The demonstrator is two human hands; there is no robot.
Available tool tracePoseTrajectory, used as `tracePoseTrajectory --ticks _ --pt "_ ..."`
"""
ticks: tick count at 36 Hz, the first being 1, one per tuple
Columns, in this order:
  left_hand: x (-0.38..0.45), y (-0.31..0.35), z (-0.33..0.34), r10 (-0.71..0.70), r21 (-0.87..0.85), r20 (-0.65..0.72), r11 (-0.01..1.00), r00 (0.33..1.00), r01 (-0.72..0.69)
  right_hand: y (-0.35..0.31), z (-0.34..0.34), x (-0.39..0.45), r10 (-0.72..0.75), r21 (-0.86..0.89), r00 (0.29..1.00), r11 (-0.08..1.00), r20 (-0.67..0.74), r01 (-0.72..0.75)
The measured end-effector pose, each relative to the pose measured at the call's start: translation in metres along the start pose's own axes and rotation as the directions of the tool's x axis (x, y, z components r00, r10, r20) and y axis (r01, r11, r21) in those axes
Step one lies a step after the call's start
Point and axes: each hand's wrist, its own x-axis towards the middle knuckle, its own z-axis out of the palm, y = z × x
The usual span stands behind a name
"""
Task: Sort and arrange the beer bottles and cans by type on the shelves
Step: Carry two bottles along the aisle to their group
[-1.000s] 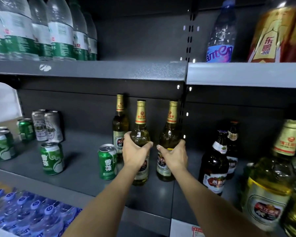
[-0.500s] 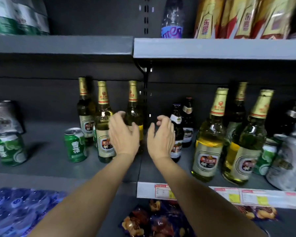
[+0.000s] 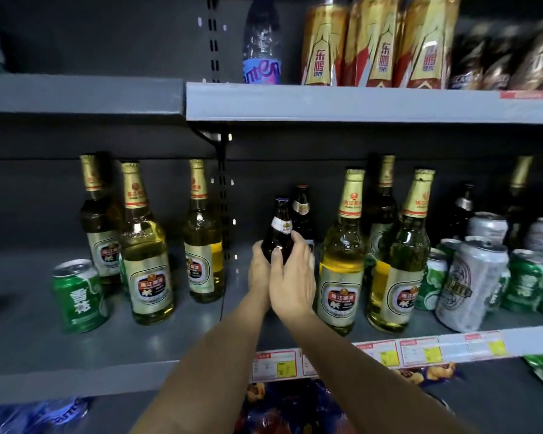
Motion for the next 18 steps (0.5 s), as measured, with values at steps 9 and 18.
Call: tracePoseTrajectory --ticks 9,18 --pt "0.003 -0.014 -0.026 0.086 0.249 -0.095 0.967 0.992 -0.060 -0.004 0.040 0.052 0.310 0.148 0.933 0.947 -0.183 -0.286" --pt "0.004 -0.016 -0.039 0.117 0.271 -0.088 0.958 0.989 -0.090 0.016 0.046 0.121 0.523 0.004 0.833 0.847 -0.179 -0.531"
